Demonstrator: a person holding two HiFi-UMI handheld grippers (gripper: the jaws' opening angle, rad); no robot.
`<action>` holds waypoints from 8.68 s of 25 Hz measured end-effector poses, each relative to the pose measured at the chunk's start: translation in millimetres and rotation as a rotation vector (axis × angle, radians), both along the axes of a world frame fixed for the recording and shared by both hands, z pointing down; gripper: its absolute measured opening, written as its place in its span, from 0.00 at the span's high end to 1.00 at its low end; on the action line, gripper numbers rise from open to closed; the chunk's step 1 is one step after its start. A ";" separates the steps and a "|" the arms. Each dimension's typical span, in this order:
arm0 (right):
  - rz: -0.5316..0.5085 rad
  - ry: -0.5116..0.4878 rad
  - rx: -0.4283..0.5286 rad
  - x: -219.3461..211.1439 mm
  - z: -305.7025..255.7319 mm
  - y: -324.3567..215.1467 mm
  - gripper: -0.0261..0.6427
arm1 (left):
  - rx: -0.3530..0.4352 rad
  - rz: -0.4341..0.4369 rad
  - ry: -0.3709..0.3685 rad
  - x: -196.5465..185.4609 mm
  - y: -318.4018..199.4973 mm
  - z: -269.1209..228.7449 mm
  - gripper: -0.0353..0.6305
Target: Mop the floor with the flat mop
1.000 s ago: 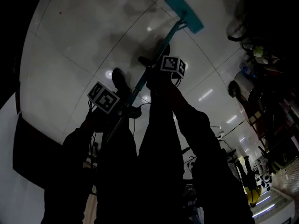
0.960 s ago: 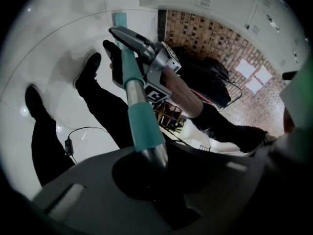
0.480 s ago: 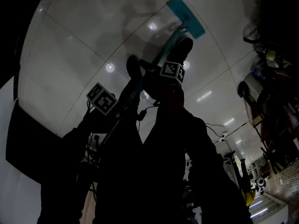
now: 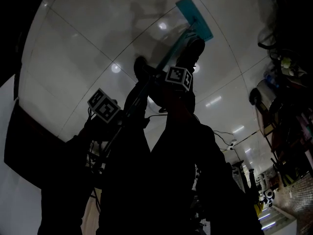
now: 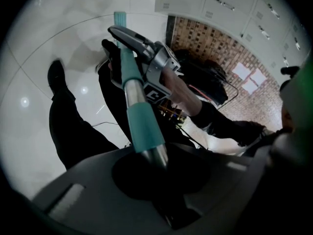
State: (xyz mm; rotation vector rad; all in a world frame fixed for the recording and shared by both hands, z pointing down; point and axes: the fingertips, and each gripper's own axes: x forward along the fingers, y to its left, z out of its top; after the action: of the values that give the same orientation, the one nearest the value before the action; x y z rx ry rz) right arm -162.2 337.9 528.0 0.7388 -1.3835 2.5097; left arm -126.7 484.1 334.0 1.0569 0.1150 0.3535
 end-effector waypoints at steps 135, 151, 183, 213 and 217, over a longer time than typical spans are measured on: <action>0.058 0.054 0.154 243.6 15.5 -265.6 0.73 | 0.022 -0.042 0.027 232.7 -241.8 31.4 0.86; 0.006 0.022 0.066 63.7 -6.8 -33.3 0.73 | -0.039 -0.098 0.052 66.4 -31.5 -7.7 0.85; 0.032 0.012 0.066 132.5 3.9 -142.9 0.74 | -0.035 -0.094 0.083 134.3 -140.7 3.3 0.85; 0.049 0.036 0.140 316.9 39.4 -368.4 0.75 | 0.065 0.007 0.021 311.6 -340.5 64.4 0.89; 0.080 0.035 0.142 310.1 20.7 -356.2 0.75 | 0.060 -0.009 0.051 308.3 -328.4 40.9 0.88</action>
State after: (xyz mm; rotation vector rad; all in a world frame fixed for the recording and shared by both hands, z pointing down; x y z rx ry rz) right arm 147.9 -18.3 548.7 0.8767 -1.5624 2.4643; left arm 181.6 155.7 374.9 1.1254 0.1457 0.3234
